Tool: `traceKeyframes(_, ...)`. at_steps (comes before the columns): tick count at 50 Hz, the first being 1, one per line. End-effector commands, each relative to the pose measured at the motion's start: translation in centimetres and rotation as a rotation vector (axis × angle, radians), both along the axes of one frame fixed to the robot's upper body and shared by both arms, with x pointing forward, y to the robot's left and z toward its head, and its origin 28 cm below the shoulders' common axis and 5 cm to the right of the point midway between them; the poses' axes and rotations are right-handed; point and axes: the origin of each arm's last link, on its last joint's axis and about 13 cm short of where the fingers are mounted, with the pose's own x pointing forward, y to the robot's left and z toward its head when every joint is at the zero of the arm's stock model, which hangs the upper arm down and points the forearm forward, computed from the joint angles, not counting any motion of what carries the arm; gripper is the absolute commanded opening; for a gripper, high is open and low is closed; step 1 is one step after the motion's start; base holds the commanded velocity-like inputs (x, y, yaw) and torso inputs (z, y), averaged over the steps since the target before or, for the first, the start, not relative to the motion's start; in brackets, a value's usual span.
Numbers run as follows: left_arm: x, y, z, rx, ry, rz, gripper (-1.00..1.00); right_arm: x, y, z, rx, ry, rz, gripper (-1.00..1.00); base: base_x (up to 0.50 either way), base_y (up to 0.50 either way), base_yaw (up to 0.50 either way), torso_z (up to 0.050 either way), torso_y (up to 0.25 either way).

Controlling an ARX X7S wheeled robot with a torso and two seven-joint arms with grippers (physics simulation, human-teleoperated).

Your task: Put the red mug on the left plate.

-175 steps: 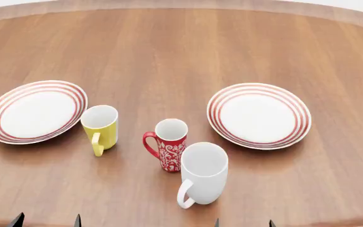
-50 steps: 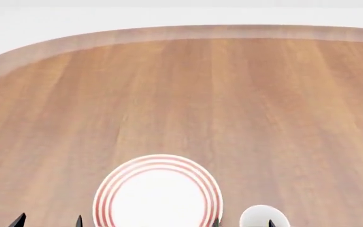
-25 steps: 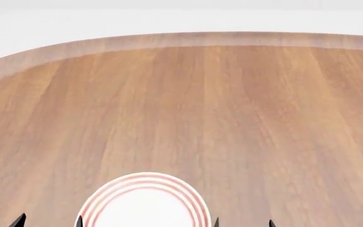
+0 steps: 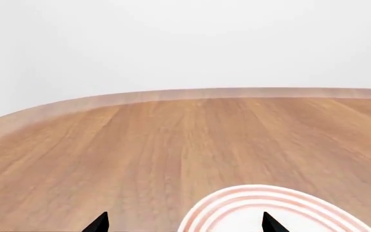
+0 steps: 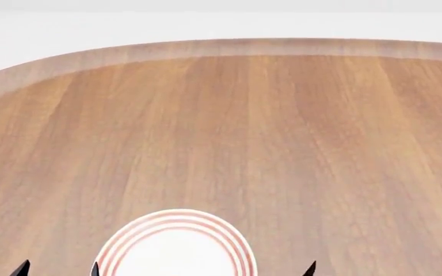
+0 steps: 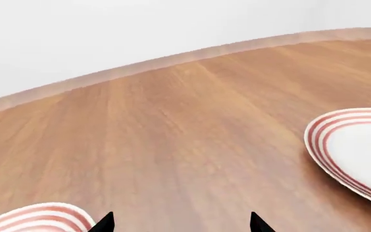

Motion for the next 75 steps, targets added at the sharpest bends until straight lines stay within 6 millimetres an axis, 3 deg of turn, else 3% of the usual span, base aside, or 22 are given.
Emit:
traceKeyframes(1, 0.0, 0.0, 0.1, -0.008, -0.006, 0.001, 1.0, -0.8, -0.1, 3.6, 0.149, 0.079, -0.142, 1.0, 0.0, 0.0, 0.0, 0.0, 0.0)
traceKeyframes(13, 0.1, 0.1, 0.0, -0.008, -0.012, 0.002, 1.0, -1.4, -1.1, 5.1, 0.185, 0.062, -0.311, 1.0, 0.0, 0.0, 0.0, 0.0, 0.0)
traceKeyframes(25, 0.1, 0.1, 0.0, -0.009, -0.014, 0.003, 1.0, -2.0, -1.5, 6.2, 0.235, 0.036, -0.359, 1.0, 0.0, 0.0, 0.0, 0.0, 0.0)
traceKeyframes(30, 0.2, 0.1, -0.1, -0.008, -0.012, 0.003, 1.0, -2.4, -1.7, 6.8, 0.273, 0.034, -0.42, 1.0, 0.0, 0.0, 0.0, 0.0, 0.0)
traceKeyframes(31, 0.1, 0.1, 0.0, -0.007, -0.013, 0.004, 1.0, -3.4, -1.4, 8.0, 0.325, 0.016, -0.496, 1.0, 0.0, 0.0, 0.0, 0.0, 0.0)
traceKeyframes(37, 0.2, 0.1, 0.0, -0.008, -0.013, 0.005, 1.0, -3.6, -1.4, 8.5, 0.331, 0.007, -0.507, 1.0, 0.0, 0.0, 0.0, 0.0, 0.0)
traceKeyframes(75, 0.0, 0.0, 0.0, -0.006, -0.012, 0.003, 1.0, -3.6, -0.8, 7.0, 0.412, 0.078, -0.576, 1.0, 0.0, 0.0, 0.0, 0.0, 0.0)
